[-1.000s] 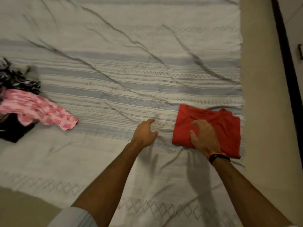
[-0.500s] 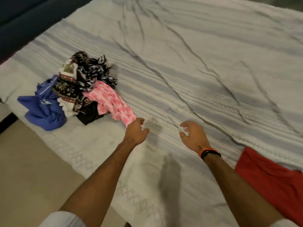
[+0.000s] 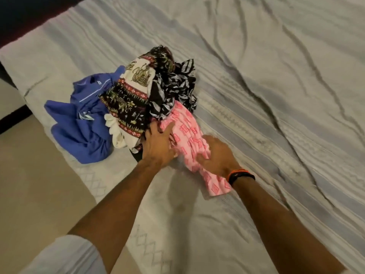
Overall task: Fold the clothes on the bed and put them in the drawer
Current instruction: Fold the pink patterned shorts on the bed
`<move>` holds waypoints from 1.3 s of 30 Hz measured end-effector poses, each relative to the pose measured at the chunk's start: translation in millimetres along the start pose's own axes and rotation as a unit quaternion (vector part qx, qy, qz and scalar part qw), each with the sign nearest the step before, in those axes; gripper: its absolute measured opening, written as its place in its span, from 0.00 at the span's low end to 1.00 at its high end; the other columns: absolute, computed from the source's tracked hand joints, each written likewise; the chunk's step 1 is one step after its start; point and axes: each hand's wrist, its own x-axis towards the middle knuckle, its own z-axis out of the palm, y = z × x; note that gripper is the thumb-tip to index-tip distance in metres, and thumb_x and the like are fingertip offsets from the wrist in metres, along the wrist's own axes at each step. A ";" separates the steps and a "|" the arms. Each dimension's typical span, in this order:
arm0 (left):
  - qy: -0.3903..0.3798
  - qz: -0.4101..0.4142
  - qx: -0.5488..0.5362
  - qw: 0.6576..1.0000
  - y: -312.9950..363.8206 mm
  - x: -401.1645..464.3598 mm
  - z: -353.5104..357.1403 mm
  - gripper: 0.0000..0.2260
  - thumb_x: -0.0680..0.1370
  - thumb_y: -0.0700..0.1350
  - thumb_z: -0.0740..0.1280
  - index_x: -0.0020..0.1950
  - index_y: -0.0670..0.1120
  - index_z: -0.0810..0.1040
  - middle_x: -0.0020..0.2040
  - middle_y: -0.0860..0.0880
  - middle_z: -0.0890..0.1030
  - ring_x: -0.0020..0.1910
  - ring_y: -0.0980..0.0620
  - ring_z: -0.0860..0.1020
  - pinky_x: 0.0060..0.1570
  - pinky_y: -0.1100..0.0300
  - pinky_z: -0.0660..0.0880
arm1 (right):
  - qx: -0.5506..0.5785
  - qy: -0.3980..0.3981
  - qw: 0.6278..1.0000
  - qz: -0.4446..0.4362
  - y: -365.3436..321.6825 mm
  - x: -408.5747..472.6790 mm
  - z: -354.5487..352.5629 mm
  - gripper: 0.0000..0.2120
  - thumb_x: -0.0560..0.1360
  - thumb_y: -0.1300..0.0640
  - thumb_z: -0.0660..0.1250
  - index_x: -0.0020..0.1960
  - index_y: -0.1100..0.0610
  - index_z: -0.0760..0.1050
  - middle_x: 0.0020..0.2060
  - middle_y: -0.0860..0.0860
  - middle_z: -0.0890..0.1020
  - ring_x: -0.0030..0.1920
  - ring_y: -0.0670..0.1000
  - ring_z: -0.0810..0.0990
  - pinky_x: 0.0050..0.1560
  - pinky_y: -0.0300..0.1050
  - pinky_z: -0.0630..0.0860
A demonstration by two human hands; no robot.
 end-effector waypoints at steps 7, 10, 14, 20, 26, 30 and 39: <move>-0.060 0.142 0.068 0.986 -56.1 75.5 13.3 0.36 0.73 0.64 0.71 0.73 0.74 0.52 0.78 0.46 0.57 0.73 0.41 0.63 0.71 0.38 0.64 | -0.091 -0.077 0.992 -0.029 -31.1 91.3 58.1 0.48 0.77 0.46 0.68 0.80 0.53 0.35 0.79 0.63 0.49 0.78 0.65 0.49 0.77 0.60 0.49; 0.038 0.132 0.104 0.985 -96.4 137.4 -17.3 0.32 0.75 0.64 0.67 0.75 0.70 0.55 0.80 0.46 0.55 0.75 0.38 0.59 0.73 0.38 0.61 | -0.028 -0.033 0.996 -0.078 -61.4 148.1 54.5 0.41 0.80 0.56 0.65 0.81 0.52 0.40 0.79 0.60 0.53 0.76 0.62 0.58 0.73 0.51 0.59; 0.132 0.060 0.119 0.982 -124.1 209.9 -63.0 0.35 0.77 0.51 0.69 0.79 0.60 0.55 0.80 0.41 0.48 0.72 0.30 0.55 0.63 0.34 0.69 | -0.035 0.008 0.990 -0.136 -110.9 236.0 43.5 0.43 0.77 0.64 0.64 0.80 0.53 0.39 0.79 0.62 0.50 0.77 0.64 0.55 0.72 0.48 0.60; 0.101 0.050 0.087 0.990 -114.8 261.8 -67.2 0.34 0.79 0.51 0.67 0.80 0.60 0.52 0.80 0.41 0.44 0.74 0.30 0.51 0.66 0.35 0.65 | -0.009 0.005 0.993 -0.121 -105.3 308.1 48.8 0.42 0.76 0.58 0.65 0.81 0.56 0.42 0.78 0.61 0.55 0.77 0.63 0.56 0.75 0.55 0.60; 0.121 0.094 0.069 0.986 -123.3 268.1 -36.1 0.38 0.74 0.55 0.72 0.80 0.56 0.56 0.80 0.39 0.44 0.73 0.31 0.50 0.62 0.35 0.68 | -0.052 0.037 0.988 -0.139 -68.1 316.3 80.9 0.40 0.76 0.36 0.47 0.80 0.61 0.54 0.76 0.60 0.63 0.75 0.61 0.62 0.73 0.50 0.54; 0.152 0.081 0.063 0.983 -123.0 270.9 -20.8 0.38 0.73 0.53 0.74 0.78 0.56 0.59 0.80 0.41 0.46 0.72 0.34 0.52 0.56 0.38 0.74 | -0.040 0.046 0.989 -0.133 -55.4 324.4 93.4 0.42 0.74 0.33 0.47 0.81 0.56 0.51 0.78 0.56 0.60 0.74 0.60 0.59 0.72 0.58 0.59; 0.140 0.023 0.099 0.985 -92.9 247.2 -23.6 0.50 0.69 0.57 0.76 0.80 0.59 0.46 0.80 0.43 0.39 0.75 0.33 0.48 0.59 0.35 0.73 | 0.050 0.049 0.981 -0.182 -54.0 315.2 77.2 0.36 0.77 0.51 0.62 0.80 0.56 0.52 0.78 0.55 0.59 0.74 0.61 0.58 0.75 0.53 0.55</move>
